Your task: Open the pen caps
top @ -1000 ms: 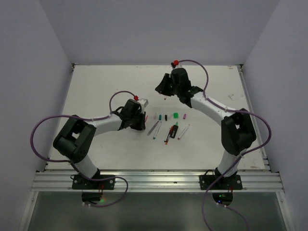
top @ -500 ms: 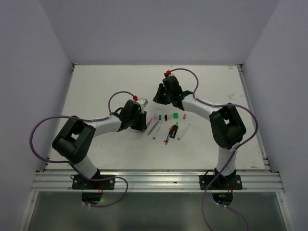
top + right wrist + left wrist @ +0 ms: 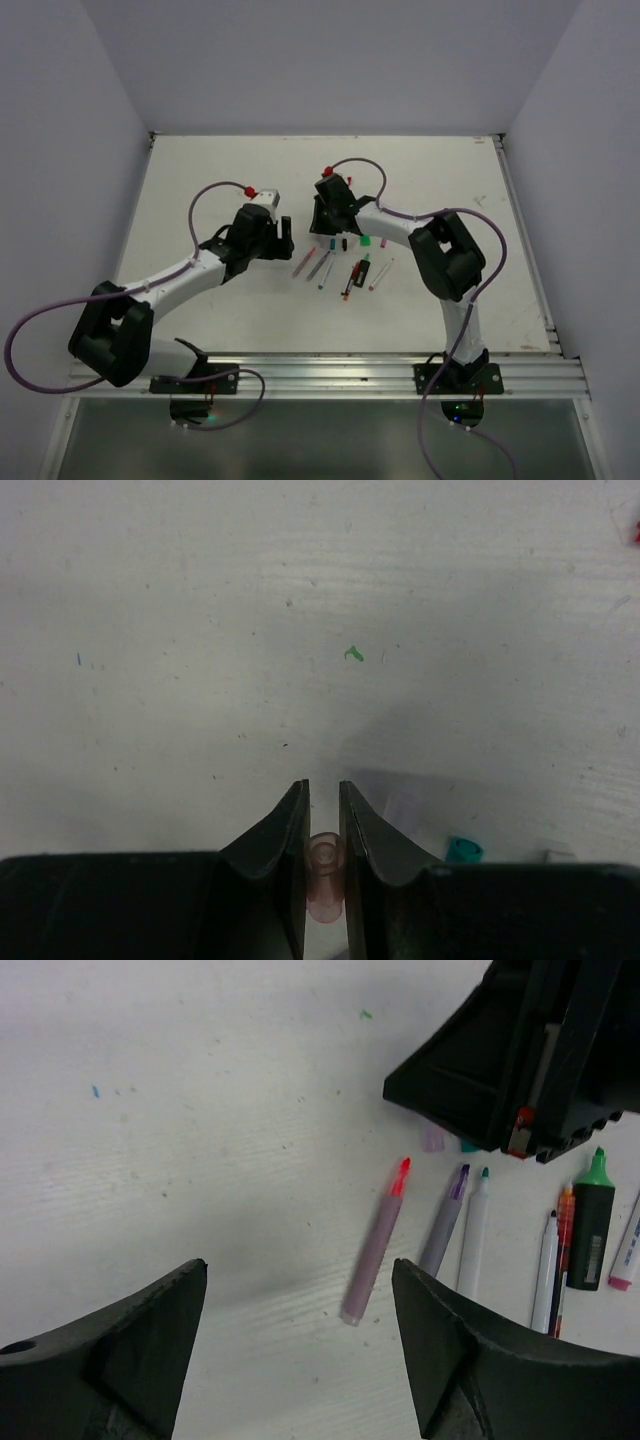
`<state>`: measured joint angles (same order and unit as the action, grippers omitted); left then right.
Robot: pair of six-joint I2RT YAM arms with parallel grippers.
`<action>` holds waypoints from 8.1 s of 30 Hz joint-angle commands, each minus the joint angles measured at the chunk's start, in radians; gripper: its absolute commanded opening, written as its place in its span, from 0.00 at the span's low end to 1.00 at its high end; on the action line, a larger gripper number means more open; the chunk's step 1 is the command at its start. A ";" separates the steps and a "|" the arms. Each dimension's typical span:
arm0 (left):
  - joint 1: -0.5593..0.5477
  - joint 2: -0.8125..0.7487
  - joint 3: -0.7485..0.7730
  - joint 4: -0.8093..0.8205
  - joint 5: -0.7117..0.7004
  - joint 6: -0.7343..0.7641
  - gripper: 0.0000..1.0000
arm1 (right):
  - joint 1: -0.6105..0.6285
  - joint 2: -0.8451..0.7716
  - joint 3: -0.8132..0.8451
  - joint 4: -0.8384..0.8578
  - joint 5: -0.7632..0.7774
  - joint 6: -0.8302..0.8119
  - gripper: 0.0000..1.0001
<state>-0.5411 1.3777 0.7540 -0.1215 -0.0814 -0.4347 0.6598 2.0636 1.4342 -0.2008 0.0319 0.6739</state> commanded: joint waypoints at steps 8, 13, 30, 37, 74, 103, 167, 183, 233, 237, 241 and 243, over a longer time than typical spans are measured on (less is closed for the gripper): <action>0.069 -0.042 -0.038 0.035 -0.052 -0.025 0.80 | 0.014 0.064 0.084 -0.107 0.111 0.018 0.09; 0.076 0.038 -0.016 0.072 -0.046 -0.073 0.79 | 0.017 0.072 0.083 -0.115 0.114 0.027 0.17; 0.090 0.264 0.090 0.138 -0.024 -0.118 0.77 | 0.017 0.035 0.017 -0.126 0.140 0.062 0.27; 0.090 0.271 0.096 0.134 -0.011 -0.121 0.77 | 0.015 -0.011 0.008 -0.100 0.128 0.043 0.27; 0.090 -0.170 0.039 -0.121 -0.207 -0.070 1.00 | -0.184 0.300 0.597 -0.322 0.369 -0.134 0.40; 0.090 -0.155 0.114 -0.087 -0.043 -0.114 0.95 | -0.166 0.101 0.202 0.036 0.223 -0.282 0.00; 0.070 -0.074 0.050 0.253 0.137 -0.164 0.54 | 0.096 -0.393 -0.299 0.574 -0.069 0.156 0.00; 0.070 -0.108 -0.007 0.238 0.149 -0.069 0.00 | 0.095 -0.418 -0.288 0.535 -0.119 0.119 0.28; 0.061 -0.187 -0.056 0.186 0.350 0.065 0.00 | 0.037 -0.281 -0.120 0.370 -0.171 0.144 0.37; 0.061 -0.178 -0.053 0.191 0.353 0.060 0.00 | 0.037 -0.283 -0.115 0.374 -0.170 0.141 0.21; 0.061 -0.181 -0.053 0.183 0.348 0.067 0.00 | 0.037 -0.286 -0.106 0.373 -0.173 0.142 0.02; 0.061 -0.186 -0.053 0.183 0.342 0.067 0.15 | 0.037 -0.289 -0.106 0.373 -0.182 0.145 0.00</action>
<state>-0.4786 1.2037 0.6914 0.0452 0.2569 -0.3939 0.6998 1.7828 1.2869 0.1642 -0.1345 0.8345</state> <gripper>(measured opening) 0.112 0.170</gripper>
